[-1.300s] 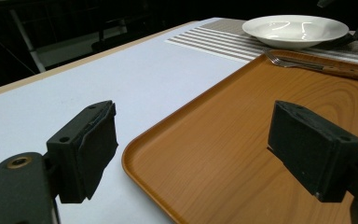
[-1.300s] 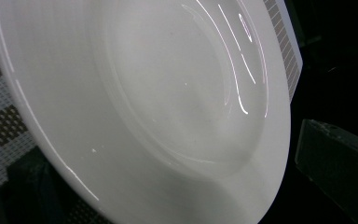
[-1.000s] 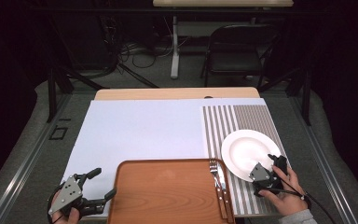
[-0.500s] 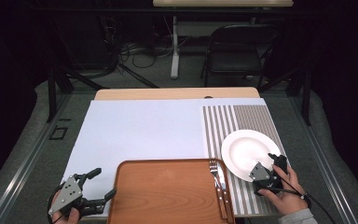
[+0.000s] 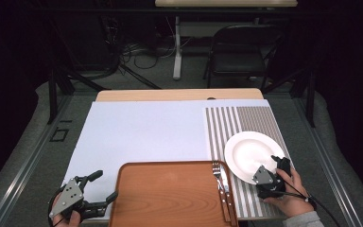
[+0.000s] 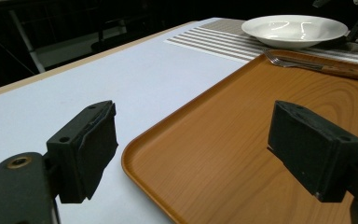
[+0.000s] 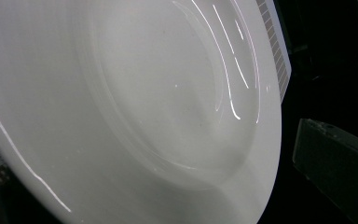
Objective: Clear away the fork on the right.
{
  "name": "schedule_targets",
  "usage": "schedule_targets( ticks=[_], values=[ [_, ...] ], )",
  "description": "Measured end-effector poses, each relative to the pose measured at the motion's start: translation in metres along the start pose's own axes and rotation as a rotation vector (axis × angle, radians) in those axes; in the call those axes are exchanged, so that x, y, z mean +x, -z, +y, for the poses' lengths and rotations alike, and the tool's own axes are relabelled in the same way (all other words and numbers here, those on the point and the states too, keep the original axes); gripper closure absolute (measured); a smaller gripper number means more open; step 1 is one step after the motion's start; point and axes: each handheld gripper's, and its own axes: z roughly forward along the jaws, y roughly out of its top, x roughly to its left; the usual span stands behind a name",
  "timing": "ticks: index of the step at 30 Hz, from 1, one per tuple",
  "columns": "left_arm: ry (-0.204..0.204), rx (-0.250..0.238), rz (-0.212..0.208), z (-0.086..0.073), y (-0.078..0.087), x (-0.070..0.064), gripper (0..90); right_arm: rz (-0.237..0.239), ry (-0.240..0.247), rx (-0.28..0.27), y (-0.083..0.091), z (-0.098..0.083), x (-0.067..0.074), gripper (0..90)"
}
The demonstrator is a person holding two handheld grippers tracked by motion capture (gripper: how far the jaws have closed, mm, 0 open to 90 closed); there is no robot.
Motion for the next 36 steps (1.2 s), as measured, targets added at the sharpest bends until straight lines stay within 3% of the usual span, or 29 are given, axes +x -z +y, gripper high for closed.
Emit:
schedule_targets(
  ticks=[4,7,23,25,26,29,36],
  values=[
    [0.0,0.0,0.0,-0.0001,-0.0002,0.0001,15.2,-0.012,0.023,-0.031,-0.0017,-0.0003,0.0008,3.9],
    [-0.001,0.001,-0.001,0.0,-0.0005,0.0001,15.2,-0.014,0.035,-0.022,-0.002,0.0011,0.0006,3.1],
    [0.0,0.001,0.0,0.0,-0.0002,0.0001,15.2,-0.01,0.023,-0.05,-0.0031,-0.001,-0.0003,2.6],
    [0.0,0.001,0.001,0.0,-0.0002,0.0001,15.2,-0.002,0.026,-0.039,-0.0018,-0.0006,-0.0003,4.4],
    [-0.001,0.002,0.001,0.0,-0.0002,0.0001,15.2,0.0,0.023,-0.067,-0.0029,-0.001,0.0001,6.6],
    [-0.001,0.001,0.001,0.0001,-0.0001,0.0001,15.2,0.019,0.025,-0.082,-0.0016,0.0012,0.0012,11.7],
    [-0.002,0.002,0.001,0.0001,0.0002,0.0,15.2,0.053,0.037,-0.08,0.0013,0.0049,-0.0008,20.3]
  ],
)
